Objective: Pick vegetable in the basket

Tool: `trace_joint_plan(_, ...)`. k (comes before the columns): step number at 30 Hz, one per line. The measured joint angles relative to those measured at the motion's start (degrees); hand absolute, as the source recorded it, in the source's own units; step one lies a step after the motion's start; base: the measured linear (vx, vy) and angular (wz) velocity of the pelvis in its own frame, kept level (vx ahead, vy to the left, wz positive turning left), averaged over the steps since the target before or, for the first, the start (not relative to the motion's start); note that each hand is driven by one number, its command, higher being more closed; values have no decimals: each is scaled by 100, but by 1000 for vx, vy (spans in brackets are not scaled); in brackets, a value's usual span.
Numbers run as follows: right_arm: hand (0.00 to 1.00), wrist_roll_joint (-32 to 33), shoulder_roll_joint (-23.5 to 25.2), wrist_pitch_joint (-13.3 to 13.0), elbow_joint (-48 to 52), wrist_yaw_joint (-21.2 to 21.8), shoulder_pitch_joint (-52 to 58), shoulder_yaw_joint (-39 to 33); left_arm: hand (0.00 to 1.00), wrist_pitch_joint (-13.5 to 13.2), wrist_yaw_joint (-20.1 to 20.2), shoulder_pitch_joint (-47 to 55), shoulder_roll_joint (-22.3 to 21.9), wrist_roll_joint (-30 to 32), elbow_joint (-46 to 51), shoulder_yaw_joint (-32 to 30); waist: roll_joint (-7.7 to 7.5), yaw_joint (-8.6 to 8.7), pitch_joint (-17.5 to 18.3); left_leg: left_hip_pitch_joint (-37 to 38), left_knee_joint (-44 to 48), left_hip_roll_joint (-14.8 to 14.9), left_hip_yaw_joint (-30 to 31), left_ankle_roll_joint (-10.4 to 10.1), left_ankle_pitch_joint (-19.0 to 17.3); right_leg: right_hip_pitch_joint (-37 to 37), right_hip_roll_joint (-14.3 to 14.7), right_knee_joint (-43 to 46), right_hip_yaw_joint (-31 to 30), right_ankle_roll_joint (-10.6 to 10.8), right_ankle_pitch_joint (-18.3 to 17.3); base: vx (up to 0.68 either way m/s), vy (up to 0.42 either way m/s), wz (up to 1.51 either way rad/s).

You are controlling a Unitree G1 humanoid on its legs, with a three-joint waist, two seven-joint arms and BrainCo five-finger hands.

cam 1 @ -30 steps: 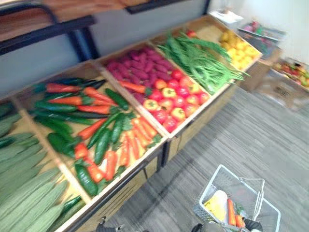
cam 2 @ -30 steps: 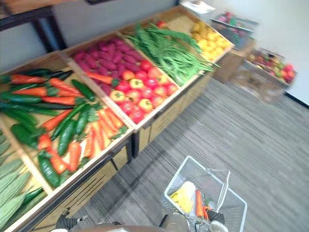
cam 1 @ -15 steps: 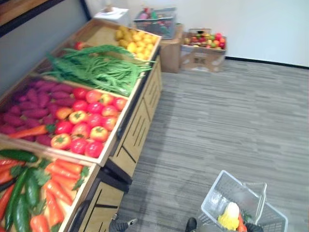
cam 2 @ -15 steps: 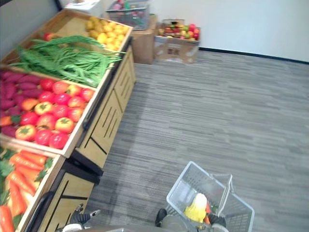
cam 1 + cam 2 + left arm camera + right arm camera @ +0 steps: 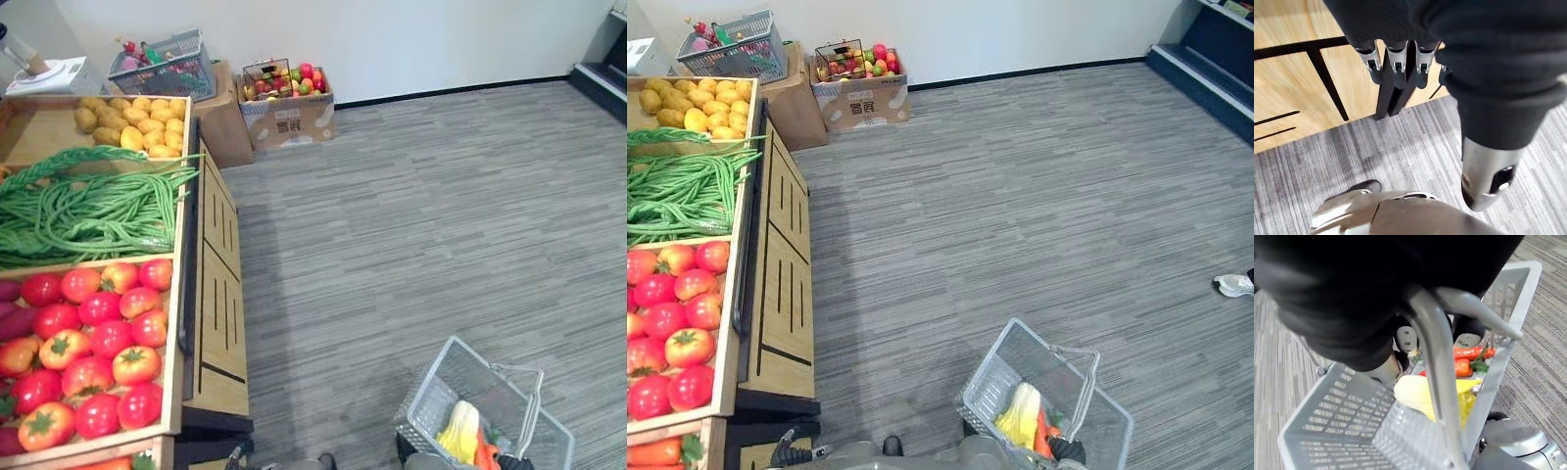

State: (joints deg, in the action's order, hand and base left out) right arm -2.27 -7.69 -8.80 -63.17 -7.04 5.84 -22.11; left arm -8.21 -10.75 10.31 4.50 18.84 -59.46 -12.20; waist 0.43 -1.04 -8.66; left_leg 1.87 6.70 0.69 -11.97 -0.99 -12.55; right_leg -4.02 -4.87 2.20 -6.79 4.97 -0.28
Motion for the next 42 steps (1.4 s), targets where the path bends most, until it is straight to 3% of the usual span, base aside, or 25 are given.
trace_joint_plan(3,100,-7,76,-7,257,19,-55,27,0,3,6,-95,2,1,1,32,-8,-82,2,90,2,61,-312,6,7,-350,102,502,88,-11,-27,180,56,-57)
trace_joint_plan(7,100,-9,121,-37,311,62,-128,65,0,-3,77,-170,39,11,20,157,-28,-62,4,452,90,121,-453,9,9,-665,35,1572,889,7,-178,107,4,-46)
trace_joint_plan(11,100,-8,121,-26,301,60,-138,95,0,-4,99,-295,93,5,23,284,-41,-39,2,456,142,137,-441,10,10,-713,-94,1668,1360,-17,-193,59,23,-3)
trace_joint_plan(13,100,-6,121,-8,301,36,-201,20,0,-2,97,-313,87,1,11,331,-63,-33,-20,471,139,193,-383,16,13,-911,-262,2056,1511,-143,-505,62,-20,7)
trace_joint_plan(16,100,-9,123,-4,303,7,-280,9,0,-1,92,-218,210,0,-3,347,-80,-54,-14,570,141,442,-307,-98,-33,-1065,-431,1772,1547,32,-429,84,-89,1)
trace_joint_plan(17,100,-12,144,-4,300,10,-284,18,0,3,85,-177,310,-2,-6,336,-196,-58,35,622,140,493,-300,-246,-92,-1062,-463,1338,1503,164,-177,141,-215,1)
trace_joint_plan(18,100,-13,195,-4,278,12,-266,17,0,3,71,-124,419,-7,-29,301,-403,-54,99,690,141,452,-280,-390,-179,-1062,-547,1106,1452,93,385,209,-325,6)
trace_joint_plan(19,100,-13,198,-4,230,12,-253,12,0,13,60,-115,435,-9,-114,268,-446,-46,100,752,137,474,-246,-495,-245,-1032,-556,1117,1472,196,136,247,-387,0)
trace_joint_plan(20,100,-10,161,-6,149,9,-303,4,0,30,40,-194,353,-18,-210,143,-294,-53,140,763,147,702,-190,-567,-248,-942,-369,1061,1557,150,12,210,-343,4)
trace_joint_plan(21,100,-8,156,-10,152,10,-315,5,0,25,34,-217,267,-22,-206,108,-253,-27,160,739,146,786,-137,-654,-198,-917,-307,1036,1623,132,1,184,-311,14)
trace_joint_plan(23,100,-6,91,1,90,10,-304,-4,0,13,-12,-233,9,-36,-214,38,67,88,160,699,271,1025,25,-884,-47,-782,-97,1010,1832,-101,-155,144,-263,23)
trace_joint_plan(25,100,-2,58,24,9,8,-276,-53,0,14,-20,-230,-32,-56,-199,15,107,104,164,420,908,1073,211,-872,165,-633,-106,1012,1918,-209,-262,114,-235,19)
trace_joint_plan(27,100,-2,46,23,-69,0,-118,-100,0,16,-30,-218,-27,-169,-187,0,24,92,118,9,2011,1128,378,-797,678,-251,-178,988,2046,-316,-459,105,-245,28)
trace_joint_plan(28,100,-1,43,26,-73,0,-95,-106,0,20,-30,-215,-23,-205,-191,-1,-11,92,103,-36,2138,1144,375,-775,760,-206,-186,984,2054,-315,-481,91,-198,28)
trace_joint_plan(29,100,-1,35,29,-73,-7,-24,-107,0,46,-35,-207,-14,-255,-189,-3,-13,80,108,-166,2522,1231,304,-722,1084,-29,-219,933,2121,-357,-544,67,-179,27)
trace_joint_plan(31,100,-3,-14,18,-72,-8,46,-105,0,91,-44,-207,-14,-286,-194,-46,-1,94,112,-331,2833,1365,70,-654,1086,166,-230,780,2210,-395,-632,50,-153,31)
trace_joint_plan(33,100,-3,-57,21,-72,-8,86,-117,0,110,-53,-211,-15,-293,-195,-87,-6,95,111,-494,2726,1343,-79,-664,761,244,-247,712,2251,-408,-661,40,-75,27)
trace_joint_plan(35,100,-3,-66,31,-77,-8,95,-231,0,124,-92,-180,-49,-292,-196,-164,-29,81,107,-582,1897,1151,-314,-684,563,315,-330,663,2330,-377,-678,24,14,17)
trace_joint_plan(37,100,-3,-68,61,-77,-12,97,-229,0,127,-137,-161,-49,-274,-197,-169,-27,88,108,-562,865,946,-313,-670,634,331,-389,678,2363,-297,-701,40,113,3)
trace_joint_plan(39,100,-5,-70,62,-76,-13,105,-232,0,130,-142,-153,-67,-243,-212,-175,18,89,119,-561,147,846,-257,-653,1131,327,-366,710,2352,-150,-720,71,173,-6)
trace_joint_plan(40,100,-5,-82,66,-80,-18,125,-237,0,133,-141,-138,-97,-243,-215,-179,71,86,134,-545,40,855,-240,-535,1224,337,-314,733,2341,-104,-735,111,218,-3)
trace_joint_plan(42,100,-5,28,68,-80,-19,127,-234,0,143,-137,-151,-25,-238,-214,-184,-39,103,176,-408,-138,698,-267,-417,1088,359,-452,764,2296,14,-744,111,214,-1)
